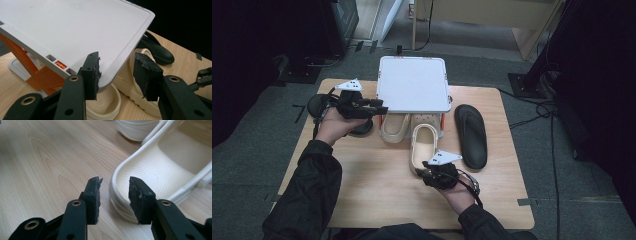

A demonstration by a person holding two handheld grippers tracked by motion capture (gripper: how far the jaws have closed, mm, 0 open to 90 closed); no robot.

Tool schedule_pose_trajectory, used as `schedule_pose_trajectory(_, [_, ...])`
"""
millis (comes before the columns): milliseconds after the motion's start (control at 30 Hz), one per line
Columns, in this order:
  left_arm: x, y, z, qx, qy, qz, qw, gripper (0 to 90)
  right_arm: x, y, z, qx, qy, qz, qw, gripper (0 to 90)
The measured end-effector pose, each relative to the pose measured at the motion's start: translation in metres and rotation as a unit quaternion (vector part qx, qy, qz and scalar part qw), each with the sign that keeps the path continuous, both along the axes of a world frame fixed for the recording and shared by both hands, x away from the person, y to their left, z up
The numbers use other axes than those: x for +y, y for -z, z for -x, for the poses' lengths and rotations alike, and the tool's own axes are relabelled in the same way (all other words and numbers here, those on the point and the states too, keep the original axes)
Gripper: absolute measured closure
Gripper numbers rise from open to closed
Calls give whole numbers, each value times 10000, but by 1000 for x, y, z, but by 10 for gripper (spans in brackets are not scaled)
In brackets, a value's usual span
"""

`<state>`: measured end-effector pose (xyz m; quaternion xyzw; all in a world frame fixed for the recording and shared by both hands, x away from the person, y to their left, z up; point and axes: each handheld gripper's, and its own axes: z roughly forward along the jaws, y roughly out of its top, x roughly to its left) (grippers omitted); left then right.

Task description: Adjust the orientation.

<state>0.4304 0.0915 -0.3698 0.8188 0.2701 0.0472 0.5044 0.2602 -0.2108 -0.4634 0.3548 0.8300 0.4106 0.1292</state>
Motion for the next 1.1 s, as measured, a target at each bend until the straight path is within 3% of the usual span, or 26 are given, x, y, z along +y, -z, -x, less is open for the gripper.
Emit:
schedule_pose_trajectory(400, [0, 0, 0, -12, 10, -4, 10000, 565, 8, 8, 10, 49, -164, 39, 9998, 638])
schedule_pose_trajectory(633, [0, 0, 0, -22, 19, -9, 10000, 565, 13, 15, 11, 88, -247, 238, 9994, 644])
schedule_pose_trajectory(767, [0, 0, 0, -20, 16, -8, 10000, 565, 12, 23, 9, 279, -206, 405, 9986, 658])
schedule_pose_trajectory(900, [0, 0, 0, -23, 19, -3, 10000, 565, 13, 27, 7, 311, -222, 475, 9981, 688])
schedule_pose_trajectory(1100, [0, 0, 0, -30, 17, -8, 10000, 565, 15, 25, 4, 188, -214, 552, 9981, 698])
